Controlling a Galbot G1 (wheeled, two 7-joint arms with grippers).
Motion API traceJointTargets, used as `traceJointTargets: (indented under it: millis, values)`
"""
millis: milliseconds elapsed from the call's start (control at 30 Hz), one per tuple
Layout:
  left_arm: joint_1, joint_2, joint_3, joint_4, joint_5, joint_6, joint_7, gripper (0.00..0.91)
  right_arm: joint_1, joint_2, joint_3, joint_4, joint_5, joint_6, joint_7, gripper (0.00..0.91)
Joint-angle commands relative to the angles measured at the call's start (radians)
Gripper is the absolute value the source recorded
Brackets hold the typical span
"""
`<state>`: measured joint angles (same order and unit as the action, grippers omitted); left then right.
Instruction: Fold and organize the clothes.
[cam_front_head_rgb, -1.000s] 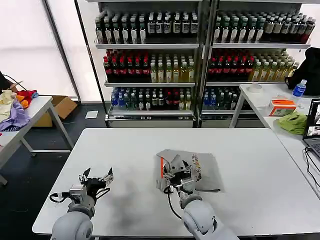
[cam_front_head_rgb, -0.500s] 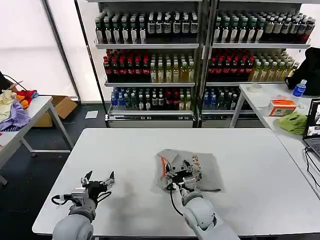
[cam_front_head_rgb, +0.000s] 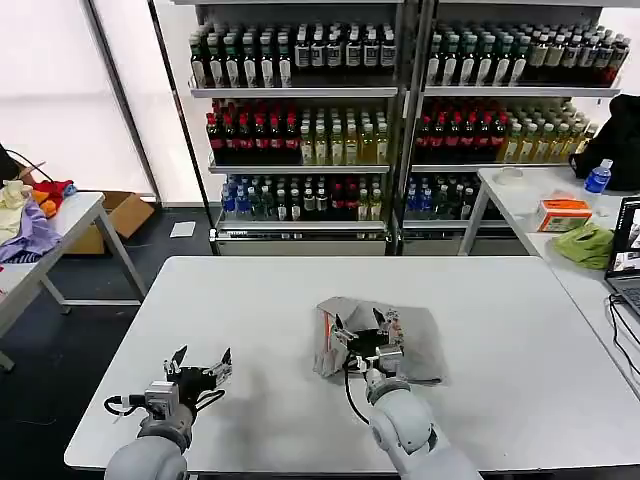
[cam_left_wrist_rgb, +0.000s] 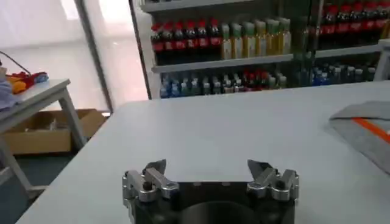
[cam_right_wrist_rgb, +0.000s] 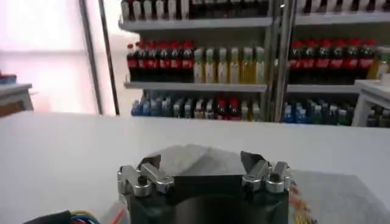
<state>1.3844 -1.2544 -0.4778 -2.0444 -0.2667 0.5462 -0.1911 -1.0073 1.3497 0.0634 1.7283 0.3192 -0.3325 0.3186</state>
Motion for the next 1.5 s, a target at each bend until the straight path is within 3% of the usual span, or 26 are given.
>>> traceJointTargets:
  millis: [33,267,367,700,1033,1167,1267,1333,1500]
  values:
    - [0.017,-0.004,0.003,-0.003,0.014,-0.003,0.012,0.907,0.032,0.052,0.047,-0.014,0.032,0.041,0.07,0.907]
    - [0.024,0.001,-0.003,-0.005,0.016,-0.003,0.017,0.907,0.053,0.092,0.043,-0.093,0.033,-0.033,0.151,0.907]
    - [0.024,0.002,-0.005,-0.003,0.015,-0.002,0.017,0.907,0.056,0.089,0.037,-0.101,0.129,-0.09,0.198,0.907]
    - [0.023,-0.002,0.0,0.008,0.015,-0.001,0.019,0.907,0.074,0.078,0.03,-0.132,0.168,-0.128,0.214,0.907]
    - [0.024,-0.001,-0.002,0.007,0.014,0.0,0.021,0.907,0.058,0.073,0.046,-0.033,0.187,-0.139,0.219,0.907]
    - [0.02,-0.007,-0.004,-0.005,0.012,0.0,0.017,0.907,0.046,0.073,0.065,-0.002,0.128,-0.107,0.192,0.907]
    - [0.016,-0.01,-0.008,-0.028,0.01,-0.047,-0.012,0.907,0.038,0.056,0.079,0.07,0.008,-0.044,0.145,0.907]
    - [0.005,-0.018,-0.016,-0.036,0.01,-0.144,-0.026,0.907,0.033,0.041,0.084,0.13,-0.011,-0.045,0.138,0.907]
    - [-0.002,-0.033,-0.031,-0.084,-0.032,-0.187,-0.041,0.907,-0.02,-0.048,0.114,0.292,-0.079,-0.071,0.143,0.907]
